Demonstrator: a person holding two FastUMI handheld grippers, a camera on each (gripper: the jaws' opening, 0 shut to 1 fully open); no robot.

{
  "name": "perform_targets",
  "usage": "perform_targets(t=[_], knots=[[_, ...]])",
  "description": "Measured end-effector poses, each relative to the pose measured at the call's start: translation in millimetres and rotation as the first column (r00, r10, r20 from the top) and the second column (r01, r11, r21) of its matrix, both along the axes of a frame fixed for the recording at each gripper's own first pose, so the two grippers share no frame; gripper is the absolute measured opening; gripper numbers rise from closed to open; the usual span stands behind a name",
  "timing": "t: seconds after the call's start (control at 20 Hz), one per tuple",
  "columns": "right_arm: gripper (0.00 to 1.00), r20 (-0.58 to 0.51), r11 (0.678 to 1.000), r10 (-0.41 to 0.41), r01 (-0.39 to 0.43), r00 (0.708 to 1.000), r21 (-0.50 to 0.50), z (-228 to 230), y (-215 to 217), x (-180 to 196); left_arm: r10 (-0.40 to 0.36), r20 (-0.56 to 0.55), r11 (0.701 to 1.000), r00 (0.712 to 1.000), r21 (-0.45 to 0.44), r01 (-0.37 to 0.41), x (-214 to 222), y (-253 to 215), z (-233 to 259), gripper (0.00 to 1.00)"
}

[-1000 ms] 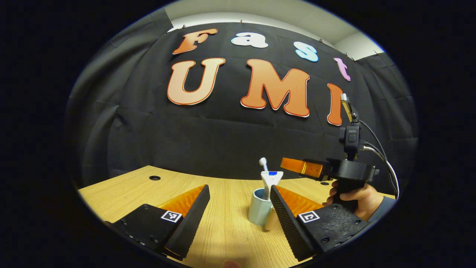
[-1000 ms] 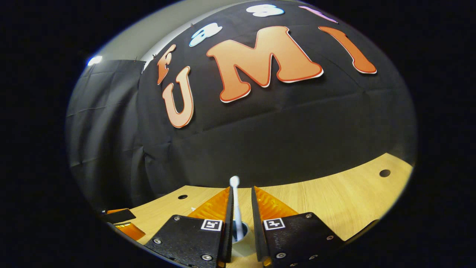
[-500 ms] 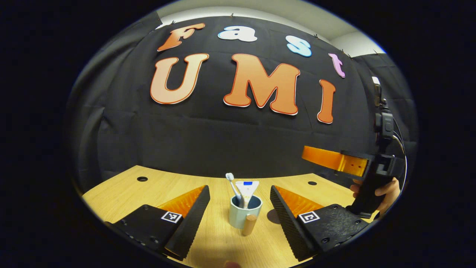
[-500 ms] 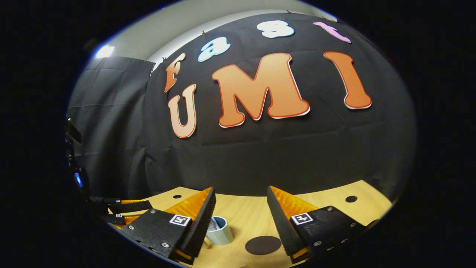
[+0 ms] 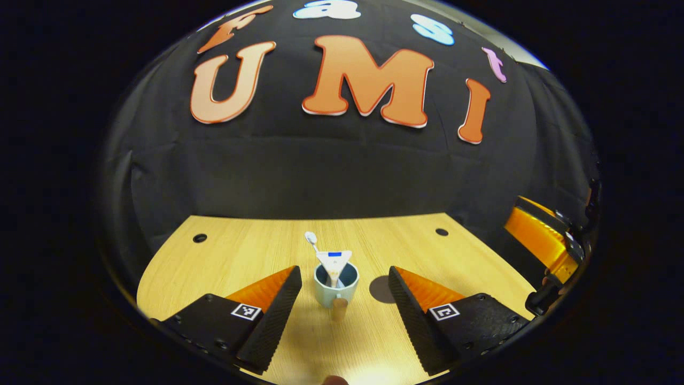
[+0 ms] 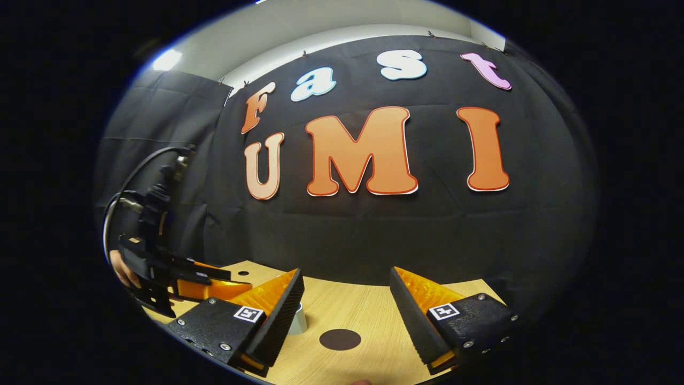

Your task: Put the toothbrush and toothpaste on the desktop into the cup, then pick up the cup and place it on the coaster on the desktop.

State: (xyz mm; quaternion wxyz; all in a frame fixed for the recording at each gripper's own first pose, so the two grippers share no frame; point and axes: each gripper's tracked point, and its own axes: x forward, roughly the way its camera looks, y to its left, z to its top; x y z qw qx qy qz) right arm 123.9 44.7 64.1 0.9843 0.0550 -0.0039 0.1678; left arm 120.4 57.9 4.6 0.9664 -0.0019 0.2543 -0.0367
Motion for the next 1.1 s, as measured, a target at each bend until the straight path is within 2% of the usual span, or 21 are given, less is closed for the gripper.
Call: perform_targets(t=[0.2, 0.35, 0.7, 0.95, 1.0, 1.05, 1.1], knots=[[0.97, 0.012, 0.999, -0.011, 0.011, 1.000, -0.033, 1, -19, -25, 0.005, -0.204, 1.000, 0.979, -0.022, -0.009, 12, -11, -45, 0.98], [0.96, 0.015, 0.998, -0.010, 0.011, 1.000, -0.055, -5, -30, -42, 0.023, -0.314, 1.000, 0.949, 0.021, -0.018, 23, -7, -75, 0.98], [0.97, 0.009, 0.997, -0.057, 0.057, 0.998, -0.052, -29, -62, -71, 0.073, -0.490, 0.994, 0.869, 0.102, -0.026, 37, -1, -124, 0.99], [0.97, 0.003, 0.995, -0.093, 0.093, 0.996, -0.036, -39, -78, -82, 0.109, -0.553, 0.986, 0.826, 0.167, -0.018, 41, -7, -121, 0.98], [0.97, 0.005, 0.995, -0.094, 0.094, 0.996, -0.030, -40, -79, -84, 0.128, -0.568, 0.983, 0.813, 0.181, -0.029, 42, -11, -120, 0.94], [0.97, 0.004, 0.995, -0.099, 0.099, 0.995, -0.027, -40, -82, -86, 0.136, -0.582, 0.982, 0.802, 0.187, -0.031, 49, -14, -116, 0.75], [0.97, 0.006, 0.994, -0.104, 0.104, 0.995, -0.023, -42, -84, -88, 0.141, -0.599, 0.982, 0.788, 0.186, -0.035, 52, -19, -111, 0.70]])
